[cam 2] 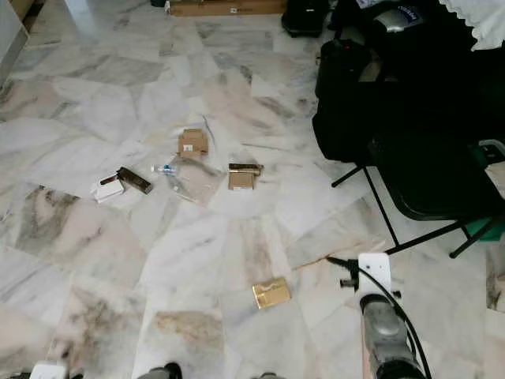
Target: Sweep floor
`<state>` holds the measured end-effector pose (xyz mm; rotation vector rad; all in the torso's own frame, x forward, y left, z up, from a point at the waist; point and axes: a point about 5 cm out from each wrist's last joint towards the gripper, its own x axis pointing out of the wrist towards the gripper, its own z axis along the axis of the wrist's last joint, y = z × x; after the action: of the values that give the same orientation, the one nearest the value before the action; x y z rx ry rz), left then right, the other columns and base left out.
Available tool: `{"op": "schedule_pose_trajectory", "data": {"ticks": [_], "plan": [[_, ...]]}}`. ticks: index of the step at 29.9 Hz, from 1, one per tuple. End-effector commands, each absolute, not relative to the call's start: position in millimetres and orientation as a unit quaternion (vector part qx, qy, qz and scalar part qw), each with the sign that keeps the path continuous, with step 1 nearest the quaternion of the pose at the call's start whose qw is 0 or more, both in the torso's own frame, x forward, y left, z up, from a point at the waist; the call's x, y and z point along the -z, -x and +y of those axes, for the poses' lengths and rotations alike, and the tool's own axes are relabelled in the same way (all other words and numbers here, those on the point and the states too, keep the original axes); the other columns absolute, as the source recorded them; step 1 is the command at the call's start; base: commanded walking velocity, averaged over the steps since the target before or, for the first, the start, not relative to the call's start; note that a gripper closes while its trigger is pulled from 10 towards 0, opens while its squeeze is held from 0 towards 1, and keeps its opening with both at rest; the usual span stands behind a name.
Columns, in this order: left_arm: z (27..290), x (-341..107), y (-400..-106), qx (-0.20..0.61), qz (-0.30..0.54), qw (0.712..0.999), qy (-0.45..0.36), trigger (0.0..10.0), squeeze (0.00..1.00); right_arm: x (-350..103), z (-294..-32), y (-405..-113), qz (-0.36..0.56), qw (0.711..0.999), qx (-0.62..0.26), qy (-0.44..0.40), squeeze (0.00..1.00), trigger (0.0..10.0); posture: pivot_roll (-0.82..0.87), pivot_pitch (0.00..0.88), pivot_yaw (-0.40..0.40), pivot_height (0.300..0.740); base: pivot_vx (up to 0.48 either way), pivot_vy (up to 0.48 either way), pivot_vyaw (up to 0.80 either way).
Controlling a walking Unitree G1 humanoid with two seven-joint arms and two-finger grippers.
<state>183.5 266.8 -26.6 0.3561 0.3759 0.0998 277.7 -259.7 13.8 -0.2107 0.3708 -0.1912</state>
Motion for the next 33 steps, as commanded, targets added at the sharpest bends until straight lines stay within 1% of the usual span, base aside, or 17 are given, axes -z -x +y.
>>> {"op": "schedule_pose_trajectory", "data": {"ticks": [1, 2, 3, 4, 5, 8, 9, 12, 13, 20, 21, 24, 33], "plan": [[259.6, -8.6, -222.2, -0.052, 0.078, 0.978, -0.185, 10.0, 0.00, -28.6, -255.3, -290.3, 0.139, 0.980, 0.104, 0.099, 0.00, 10.0, -0.07, 0.193, -0.048, 0.740, 0.000, 0.000, 0.00], [260.1, -9.5, -223.1, -0.054, 0.072, 0.978, -0.187, 10.0, 0.00, -29.9, -255.0, -291.5, 0.136, 0.980, 0.105, 0.098, 0.00, 10.0, -0.07, 0.193, -0.048, 0.740, 0.000, 0.000, 0.00], [261.2, -21.0, -234.4, -0.059, 0.048, 0.977, -0.199, 10.0, 0.00, -34.3, -254.5, -295.4, 0.128, 0.981, 0.108, 0.099, 0.00, 10.0, -0.06, 0.188, -0.049, 0.740, 0.000, 0.000, 0.00], [261.7, -26.7, -239.4, -0.060, 0.035, 0.976, -0.206, 10.0, 0.00, -35.5, -254.4, -296.4, 0.125, 0.981, 0.109, 0.099, 0.00, 10.0, -0.06, 0.188, -0.049, 0.740, 0.000, 0.000, 0.00], [259.2, -43.2, -252.5, -0.065, 0.005, 0.979, -0.192, 10.0, 0.00, -40.5, -253.2, -300.9, 0.115, 0.983, 0.107, 0.097, 0.00, 10.0, -0.06, 0.187, -0.049, 0.740, 0.000, 0.000, 0.00], [255.0, -70.5, -267.9, -0.064, -0.044, 0.981, -0.178, 10.0, 0.00, -49.3, -251.5, -308.3, 0.098, 0.985, 0.104, 0.097, 0.00, 10.0, -0.06, 0.183, -0.049, 0.740, 0.000, 0.000, 0.00], [252.0, -81.0, -272.4, -0.062, -0.061, 0.982, -0.169, 10.0, 0.00, -52.5, -251.7, -310.8, 0.093, 0.985, 0.107, 0.095, 0.00, 10.0, -0.06, 0.183, -0.049, 0.740, 0.000, 0.000, 0.00], [248.2, -92.1, -277.6, -0.048, -0.076, 0.985, -0.147, 10.0, 0.00, -56.9, -252.3, -313.6, 0.084, 0.986, 0.113, 0.094, 0.00, 10.0, -0.06, 0.182, -0.048, 0.740, 0.000, 0.000, 0.00], [244.8, -97.4, -280.2, -0.033, -0.085, 0.987, -0.130, 10.0, 0.00, -59.6, -252.6, -314.8, 0.077, 0.985, 0.115, 0.099, 0.00, 10.0, -0.06, 0.184, -0.046, 0.740, 0.000, 0.000, 0.00], [233.0, -100.1, -279.7, 0.016, -0.069, 0.994, -0.080, 10.0, 0.00, -65.5, -256.6, -315.5, 0.057, 0.985, 0.128, 0.098, 0.00, 10.0, -0.07, 0.188, -0.042, 0.740, 0.000, 0.000, 0.00], [226.4, -100.1, -277.8, 0.038, -0.061, 0.995, -0.064, 10.0, 0.00, -70.0, -256.6, -316.9, 0.042, 0.986, 0.133, 0.091, 0.00, 10.0, -0.07, 0.188, -0.042, 0.740, 0.000, 0.000, 0.00], [220.1, -105.1, -275.6, 0.058, -0.066, 0.994, -0.060, 10.0, 0.00, -80.4, -257.5, -319.3, 0.008, 0.986, 0.140, 0.091, 0.00, 10.0, -0.06, 0.199, -0.041, 0.740, 0.000, 0.000, 0.00], [216.4, -112.2, -276.6, 0.073, -0.064, 0.994, -0.045, 10.0, 0.00, -96.9, -257.7, -325.6, -0.034, 0.983, 0.155, 0.088, 0.00, 10.0, -0.07, 0.209, -0.039, 0.740, 0.000, 0.000, 0.00]]}}
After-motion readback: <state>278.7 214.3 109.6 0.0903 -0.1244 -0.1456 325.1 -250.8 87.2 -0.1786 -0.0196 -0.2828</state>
